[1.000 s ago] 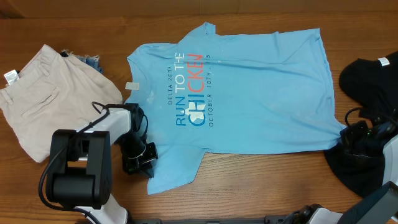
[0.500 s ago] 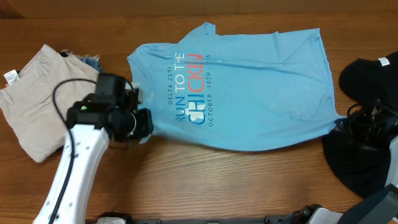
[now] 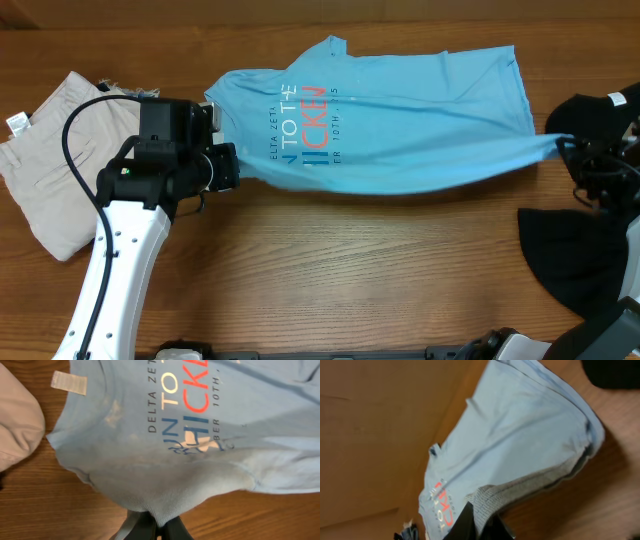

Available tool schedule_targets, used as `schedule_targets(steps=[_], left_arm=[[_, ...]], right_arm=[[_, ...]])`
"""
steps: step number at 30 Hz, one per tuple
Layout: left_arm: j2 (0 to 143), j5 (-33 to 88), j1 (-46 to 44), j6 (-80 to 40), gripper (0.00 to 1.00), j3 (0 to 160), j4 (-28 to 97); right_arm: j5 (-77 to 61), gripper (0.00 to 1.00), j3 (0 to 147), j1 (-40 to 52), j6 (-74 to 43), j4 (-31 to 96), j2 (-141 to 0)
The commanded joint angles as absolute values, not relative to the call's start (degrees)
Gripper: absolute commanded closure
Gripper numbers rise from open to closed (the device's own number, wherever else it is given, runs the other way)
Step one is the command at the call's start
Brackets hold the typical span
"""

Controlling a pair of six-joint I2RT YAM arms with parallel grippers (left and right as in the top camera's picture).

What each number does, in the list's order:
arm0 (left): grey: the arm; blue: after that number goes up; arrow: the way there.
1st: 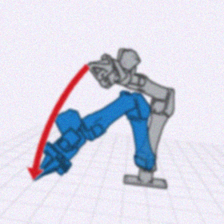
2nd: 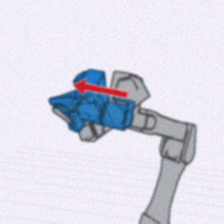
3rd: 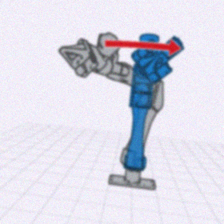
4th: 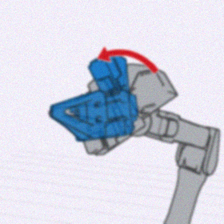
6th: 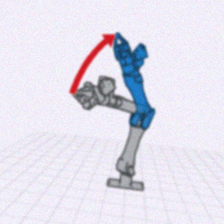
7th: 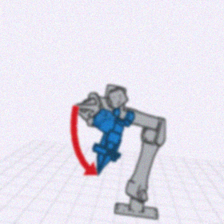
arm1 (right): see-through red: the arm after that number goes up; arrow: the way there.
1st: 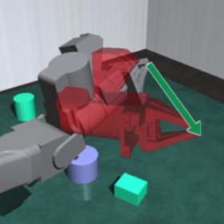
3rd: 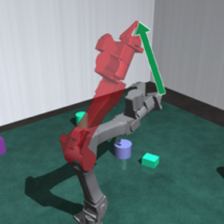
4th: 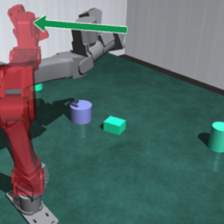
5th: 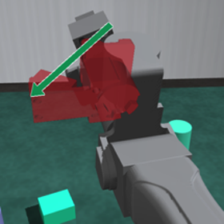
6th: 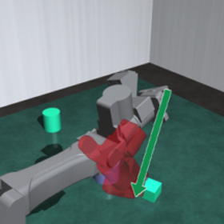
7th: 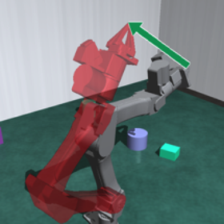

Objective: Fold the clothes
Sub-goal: 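Fold the shirt's bottom half upward over the top half with both grippers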

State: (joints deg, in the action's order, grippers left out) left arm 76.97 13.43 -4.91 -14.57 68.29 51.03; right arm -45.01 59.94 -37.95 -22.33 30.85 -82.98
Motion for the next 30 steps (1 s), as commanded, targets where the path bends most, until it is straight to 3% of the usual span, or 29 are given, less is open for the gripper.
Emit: schedule_targets(steps=[1, 10, 13, 18, 30], left_arm=[[79.2, 9.9, -5.2, -14.4, 0.96, 69.5, 49.6], [79.7, 10.5, -5.2, -14.2, 0.96, 70.7, 54.3], [79.7, 10.6, -5.2, -13.7, 0.96, 72.7, 59.4], [79.7, 10.5, -5.3, -12.6, 0.96, 73.0, 64.0], [80.1, 3.8, -5.3, -12.2, 0.96, 73.0, 60.0]], right_arm=[[-45.8, 0.96, 61.3, -34.7, -26.2, 27.6, -83.0], [-40.4, 0.96, 61.3, -34.7, -28.5, 36.5, -83.7], [-33.3, 0.96, 62.8, -36.4, -27.0, 49.0, -83.6], [-21.7, 0.96, 63.2, -36.4, -24.8, 58.9, -83.6], [-21.7, 0.96, 63.2, -35.6, -24.7, 54.2, -85.8]])
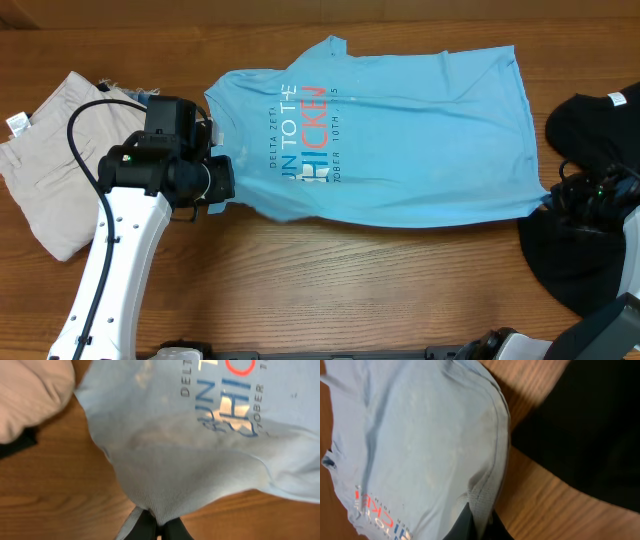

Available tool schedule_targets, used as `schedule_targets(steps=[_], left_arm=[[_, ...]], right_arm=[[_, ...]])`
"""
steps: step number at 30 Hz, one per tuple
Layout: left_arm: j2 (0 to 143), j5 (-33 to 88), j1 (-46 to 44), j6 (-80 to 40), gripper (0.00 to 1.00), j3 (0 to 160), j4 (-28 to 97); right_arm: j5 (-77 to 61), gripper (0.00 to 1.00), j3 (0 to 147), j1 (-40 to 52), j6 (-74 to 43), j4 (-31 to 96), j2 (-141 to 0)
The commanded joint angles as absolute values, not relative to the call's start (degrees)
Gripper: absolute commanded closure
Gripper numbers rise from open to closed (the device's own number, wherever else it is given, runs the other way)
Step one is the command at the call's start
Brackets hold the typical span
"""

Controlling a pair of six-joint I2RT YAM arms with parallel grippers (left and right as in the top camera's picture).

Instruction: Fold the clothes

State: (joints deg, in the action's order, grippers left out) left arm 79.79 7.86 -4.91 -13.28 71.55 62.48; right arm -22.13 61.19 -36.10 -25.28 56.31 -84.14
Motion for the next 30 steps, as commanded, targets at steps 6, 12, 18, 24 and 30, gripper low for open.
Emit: schedule_targets(steps=[6, 12, 18, 24, 30], left_arm=[[83.9, 4.0, -5.3, -11.1, 0.95, 73.0, 53.1], [89.2, 4.0, -5.3, -10.5, 0.96, 73.0, 51.3], [90.3, 4.0, -5.3, -10.5, 0.96, 73.0, 45.6], [91.1, 4.1, -5.3, -10.4, 0.96, 73.0, 39.5], [94.2, 4.0, -5.3, -10.3, 0.96, 73.0, 36.9]], right_arm=[[-27.3, 0.96, 63.2, -34.7, -26.1, 48.7, -90.5], [-28.8, 0.94, 63.2, -31.0, -28.8, 42.2, -92.3], [-26.5, 0.94, 63.2, -26.8, -34.0, 33.5, -94.9], [-26.2, 0.94, 63.2, -25.9, -36.1, 24.3, -97.4], [-23.6, 0.93, 63.2, -25.9, -36.3, 19.2, -99.4]])
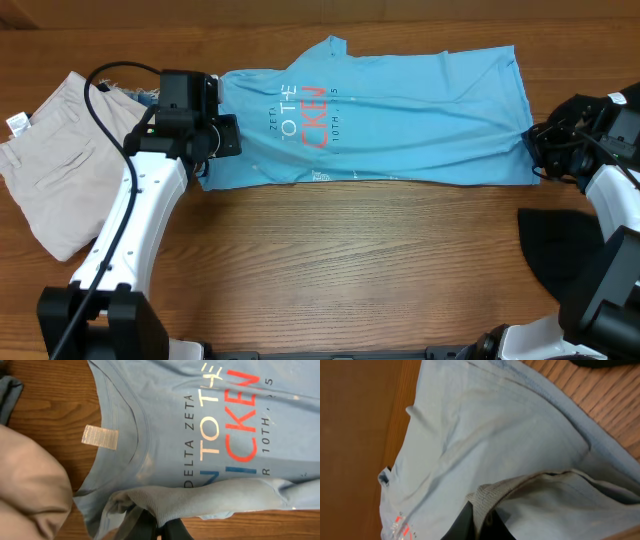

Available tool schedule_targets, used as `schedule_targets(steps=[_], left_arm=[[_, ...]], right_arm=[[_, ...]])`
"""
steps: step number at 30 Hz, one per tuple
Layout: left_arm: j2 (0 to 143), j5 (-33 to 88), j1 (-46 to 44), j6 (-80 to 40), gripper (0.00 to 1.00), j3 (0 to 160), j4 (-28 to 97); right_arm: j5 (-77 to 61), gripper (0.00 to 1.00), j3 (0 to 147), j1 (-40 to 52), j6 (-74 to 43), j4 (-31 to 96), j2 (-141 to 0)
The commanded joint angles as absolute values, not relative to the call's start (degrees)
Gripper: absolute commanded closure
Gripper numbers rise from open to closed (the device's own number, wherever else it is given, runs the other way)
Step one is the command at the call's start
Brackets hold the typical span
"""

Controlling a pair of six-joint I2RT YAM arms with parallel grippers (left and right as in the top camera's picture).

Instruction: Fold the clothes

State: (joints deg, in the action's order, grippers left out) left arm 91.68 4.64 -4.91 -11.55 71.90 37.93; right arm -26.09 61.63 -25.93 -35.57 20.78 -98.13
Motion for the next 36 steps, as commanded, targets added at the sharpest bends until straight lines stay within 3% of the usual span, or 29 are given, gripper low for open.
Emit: schedule_targets(steps=[1, 12, 15, 16, 17, 18, 19, 20, 26, 28, 36], left_arm=[[94.7, 4.0, -5.3, -10.3, 0.96, 73.0, 36.6], [99.1, 4.0, -5.3, -10.3, 0.95, 73.0, 32.4], [99.1, 4.0, -5.3, -10.3, 0.85, 73.0, 32.1], [99.1, 4.0, -5.3, -10.3, 0.80, 73.0, 32.3], [99.1, 4.0, -5.3, -10.3, 0.69, 73.0, 32.3], [99.1, 4.0, -5.2, -10.3, 0.50, 73.0, 32.3], [99.0, 4.0, -5.1, -10.3, 0.17, 73.1, 32.5], [99.0, 4.0, -4.8, -10.3, 0.08, 73.4, 32.9], [98.6, 10.7, -3.8, -7.1, 0.09, 76.4, 39.7], [98.7, 15.1, -4.8, -3.4, 0.15, 76.3, 42.3], [100.7, 8.8, -10.7, -0.6, 0.44, 75.9, 45.1]], right_arm=[[-23.5, 0.93, 63.2, -25.9, -36.3, 18.8, -99.5], [-23.4, 0.88, 63.2, -25.6, -35.6, 10.4, -103.0], [-23.6, 0.69, 63.2, -25.6, -35.6, 8.7, -103.0], [-23.9, 0.57, 63.2, -25.6, -35.4, 8.6, -103.0], [-24.5, 0.44, 63.2, -25.6, -34.6, 8.6, -103.0], [-25.5, 0.33, 63.2, -26.0, -32.9, 8.4, -103.0], [-26.6, 0.30, 63.2, -26.6, -31.6, 8.4, -103.0], [-27.9, 0.28, 63.2, -27.3, -31.0, 8.7, -103.0], [-40.2, 0.27, 63.2, -30.9, -27.5, 15.4, -102.9], [-40.4, 0.27, 63.2, -30.6, -23.7, 20.7, -102.9], [-40.6, 0.29, 63.3, -29.3, -17.2, 29.3, -102.9]])
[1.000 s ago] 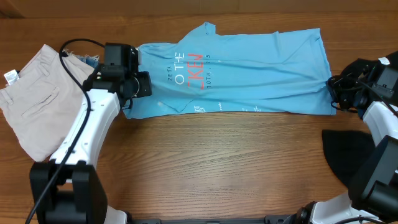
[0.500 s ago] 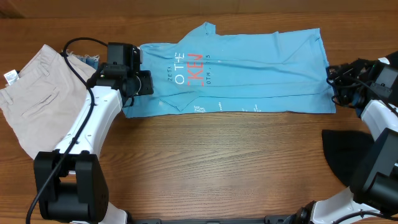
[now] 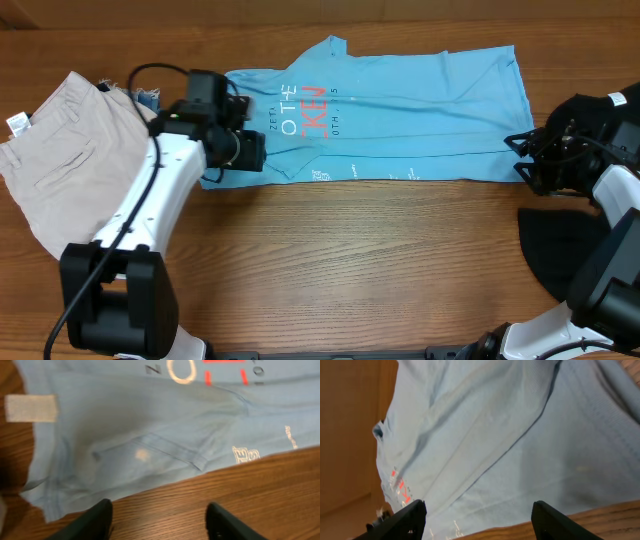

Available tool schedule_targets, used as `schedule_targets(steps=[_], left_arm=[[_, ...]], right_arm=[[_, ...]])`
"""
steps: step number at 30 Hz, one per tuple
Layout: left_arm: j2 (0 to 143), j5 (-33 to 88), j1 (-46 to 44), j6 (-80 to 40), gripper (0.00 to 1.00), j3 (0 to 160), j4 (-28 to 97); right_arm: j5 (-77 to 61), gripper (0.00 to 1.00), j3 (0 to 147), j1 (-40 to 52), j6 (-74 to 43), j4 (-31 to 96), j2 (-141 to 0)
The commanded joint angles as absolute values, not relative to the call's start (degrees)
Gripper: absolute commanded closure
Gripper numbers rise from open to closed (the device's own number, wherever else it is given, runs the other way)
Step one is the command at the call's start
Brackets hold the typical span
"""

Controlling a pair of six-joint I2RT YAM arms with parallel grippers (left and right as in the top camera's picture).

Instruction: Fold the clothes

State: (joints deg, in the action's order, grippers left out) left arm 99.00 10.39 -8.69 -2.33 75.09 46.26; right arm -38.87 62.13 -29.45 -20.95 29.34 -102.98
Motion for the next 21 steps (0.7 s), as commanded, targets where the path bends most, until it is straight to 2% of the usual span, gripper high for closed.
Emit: schedule_targets(steps=[1, 4, 5, 9, 11, 12, 15, 21], left_arm=[[101.0, 8.9, -11.0, -2.0, 0.41, 75.9, 44.2], [101.8, 10.1, -11.0, -3.1, 0.18, 75.9, 44.8], [102.2, 10.1, -11.0, -3.4, 0.13, 75.9, 46.0], [106.0, 10.1, -11.0, -3.9, 0.11, 75.9, 48.5], [108.6, 10.1, -11.0, -5.1, 0.14, 75.9, 48.8], [109.8, 10.2, -11.0, -5.6, 0.17, 75.9, 48.7], [112.7, 10.1, -11.0, -7.0, 0.19, 75.9, 47.7], [117.0, 8.3, -10.8, -10.9, 0.16, 75.9, 47.1]], right_arm=[[-41.7, 0.29, 63.4, -29.3, -16.0, 29.5, -102.9], [-41.9, 0.28, 63.5, -29.2, -16.0, 31.9, -102.9], [-41.0, 0.28, 63.5, -29.2, -16.3, 33.3, -102.9], [-32.5, 0.22, 63.4, -29.2, -20.1, 38.0, -102.9], [-30.7, 0.18, 63.4, -29.2, -21.5, 37.7, -102.9], [-30.7, 0.18, 63.4, -29.2, -22.0, 37.1, -102.9], [-29.4, 0.19, 63.4, -28.3, -24.4, 35.0, -102.9], [-21.9, 0.20, 63.3, -27.0, -32.7, 32.7, -103.6]])
